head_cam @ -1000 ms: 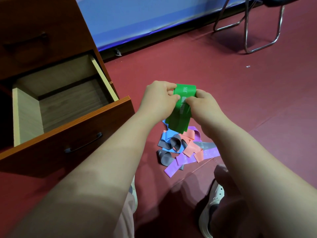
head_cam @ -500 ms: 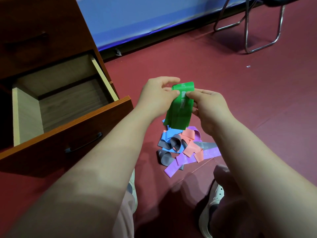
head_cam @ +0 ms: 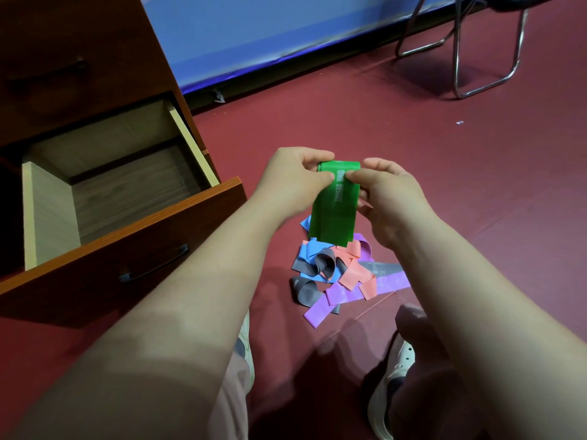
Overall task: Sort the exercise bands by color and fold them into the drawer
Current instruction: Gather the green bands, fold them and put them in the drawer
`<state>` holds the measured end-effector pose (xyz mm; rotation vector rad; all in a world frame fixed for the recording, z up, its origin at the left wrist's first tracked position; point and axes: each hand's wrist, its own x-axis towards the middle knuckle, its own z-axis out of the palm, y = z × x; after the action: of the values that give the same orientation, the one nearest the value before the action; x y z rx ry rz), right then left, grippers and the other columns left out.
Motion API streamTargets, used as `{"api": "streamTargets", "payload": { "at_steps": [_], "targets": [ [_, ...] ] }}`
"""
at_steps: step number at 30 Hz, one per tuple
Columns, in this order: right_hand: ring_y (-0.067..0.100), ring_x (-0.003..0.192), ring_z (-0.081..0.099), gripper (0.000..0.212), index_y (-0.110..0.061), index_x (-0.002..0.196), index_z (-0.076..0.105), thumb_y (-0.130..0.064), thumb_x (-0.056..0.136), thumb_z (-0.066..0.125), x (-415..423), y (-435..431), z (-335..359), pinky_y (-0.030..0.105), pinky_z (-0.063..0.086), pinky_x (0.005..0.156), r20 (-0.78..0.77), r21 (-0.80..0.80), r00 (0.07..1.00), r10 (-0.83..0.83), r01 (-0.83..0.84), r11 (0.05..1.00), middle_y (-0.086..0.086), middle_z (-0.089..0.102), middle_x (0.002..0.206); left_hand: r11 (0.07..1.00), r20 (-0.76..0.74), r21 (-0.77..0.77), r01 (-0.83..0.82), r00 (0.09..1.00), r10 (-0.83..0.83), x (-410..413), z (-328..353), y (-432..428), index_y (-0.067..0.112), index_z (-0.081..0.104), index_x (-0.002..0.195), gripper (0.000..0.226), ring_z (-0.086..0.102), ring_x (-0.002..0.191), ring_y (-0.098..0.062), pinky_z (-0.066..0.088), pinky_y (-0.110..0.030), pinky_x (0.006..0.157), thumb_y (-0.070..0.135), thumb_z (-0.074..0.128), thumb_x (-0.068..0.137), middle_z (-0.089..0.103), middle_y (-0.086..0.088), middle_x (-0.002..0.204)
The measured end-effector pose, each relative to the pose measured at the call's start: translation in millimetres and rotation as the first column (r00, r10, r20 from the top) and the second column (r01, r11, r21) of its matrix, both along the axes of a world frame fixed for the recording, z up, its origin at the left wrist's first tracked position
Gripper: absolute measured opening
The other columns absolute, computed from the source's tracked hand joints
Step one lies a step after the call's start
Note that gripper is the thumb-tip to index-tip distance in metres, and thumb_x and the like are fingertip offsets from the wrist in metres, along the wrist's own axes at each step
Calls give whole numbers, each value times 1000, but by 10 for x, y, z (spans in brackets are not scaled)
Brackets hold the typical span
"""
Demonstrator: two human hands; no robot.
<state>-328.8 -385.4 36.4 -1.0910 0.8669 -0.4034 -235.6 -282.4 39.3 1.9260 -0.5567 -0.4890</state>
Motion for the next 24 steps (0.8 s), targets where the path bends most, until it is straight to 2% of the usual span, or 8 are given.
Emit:
{"api": "streamTargets", "payload": {
  "at_steps": [4, 6, 12, 15, 19, 24],
  "targets": [
    [15, 69, 64, 29, -28, 91, 63, -1, 80, 67, -13, 4, -2, 23, 46, 55, -6, -134, 999, 47, -47, 990, 7, 69, 98, 1000, 3, -5, 0, 1000, 0, 2, 19, 19, 15, 69, 118, 41, 65, 80, -8, 55, -25, 83, 0, 71, 79, 70, 0, 91],
    [19, 79, 69, 32, -31, 92, 67, 0, 80, 67, -15, 10, 3, 24, 51, 62, -3, -172, 998, 64, -64, 983, 7, 70, 103, 1000, 17, 11, 0, 1000, -1, -1, 18, 27, 16, 68, 118, 45, 68, 87, -12, 55, -27, 87, 0, 73, 77, 72, -2, 96],
    [15, 77, 65, 38, -19, 97, 68, 13, 77, 60, 14, 31, -5, 22, 51, 69, -52, -299, 991, 123, -133, 945, 1, 67, 88, 995, 110, 93, -19, 994, 9, -14, -1, 29, 23, 70, 114, 43, 68, 90, -13, 54, -25, 82, 8, 77, 75, 72, 1, 94],
    [5, 71, 62, 41, -21, 99, 67, 13, 76, 60, 10, 47, -9, 12, 49, 62, -143, -431, 981, 130, -180, 884, -5, 66, 83, 990, 183, 136, -28, 983, 3, -19, -2, 42, 27, 71, 110, 37, 64, 84, -8, 50, -16, 74, 12, 76, 76, 68, 9, 87],
    [9, 83, 66, 35, -28, 98, 69, -1, 76, 67, -9, 59, -28, 22, 53, 78, -219, -589, 972, 80, -197, 783, -11, 68, 83, 980, 283, 201, 1, 957, -59, -45, 9, 58, 30, 71, 104, 28, 63, 88, -10, 48, -23, 79, 17, 73, 79, 70, 8, 90],
    [10, 90, 62, 34, -23, 111, 69, -8, 83, 62, -31, 74, -39, 22, 47, 79, -279, -692, 958, 67, -249, 678, -7, 66, 94, 964, 326, 263, 49, 935, -137, -51, -4, 60, 31, 71, 103, 20, 62, 92, -13, 49, -29, 80, 23, 67, 84, 71, 8, 93]
  ]
}}
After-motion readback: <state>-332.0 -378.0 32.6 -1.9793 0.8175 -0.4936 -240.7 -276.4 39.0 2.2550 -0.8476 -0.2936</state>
